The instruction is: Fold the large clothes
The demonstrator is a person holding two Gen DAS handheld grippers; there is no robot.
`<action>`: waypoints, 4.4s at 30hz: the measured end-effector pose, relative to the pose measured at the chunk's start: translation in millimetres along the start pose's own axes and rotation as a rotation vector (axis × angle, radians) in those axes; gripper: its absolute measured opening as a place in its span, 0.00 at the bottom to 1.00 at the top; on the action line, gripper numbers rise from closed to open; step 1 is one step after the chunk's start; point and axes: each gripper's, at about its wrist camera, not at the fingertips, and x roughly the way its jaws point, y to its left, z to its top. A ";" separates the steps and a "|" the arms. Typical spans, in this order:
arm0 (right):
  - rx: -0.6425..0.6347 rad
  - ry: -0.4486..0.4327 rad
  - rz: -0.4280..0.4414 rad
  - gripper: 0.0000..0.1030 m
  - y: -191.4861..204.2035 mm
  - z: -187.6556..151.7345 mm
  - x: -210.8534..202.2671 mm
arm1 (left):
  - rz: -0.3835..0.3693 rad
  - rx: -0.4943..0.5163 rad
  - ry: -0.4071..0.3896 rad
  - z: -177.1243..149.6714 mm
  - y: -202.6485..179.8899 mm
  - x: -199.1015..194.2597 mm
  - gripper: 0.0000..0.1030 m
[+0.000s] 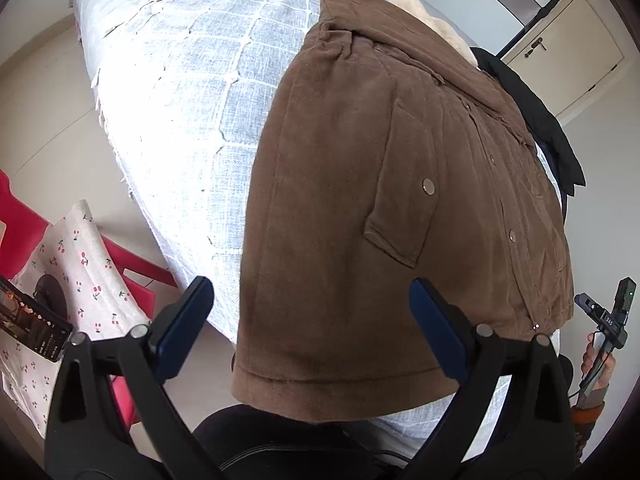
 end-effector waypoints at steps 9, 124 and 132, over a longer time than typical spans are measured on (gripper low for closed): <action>0.075 0.035 0.023 0.90 -21.8 -0.4 25.0 | -0.062 0.023 0.037 -3.3 0.4 17.1 0.95; 0.220 0.046 0.354 0.83 -67.2 344.4 238.8 | -0.133 0.017 0.000 340.8 -23.3 179.3 0.82; 0.204 -0.021 0.252 0.24 -11.2 349.3 232.7 | -0.183 -0.097 -0.065 330.7 -58.2 175.0 0.19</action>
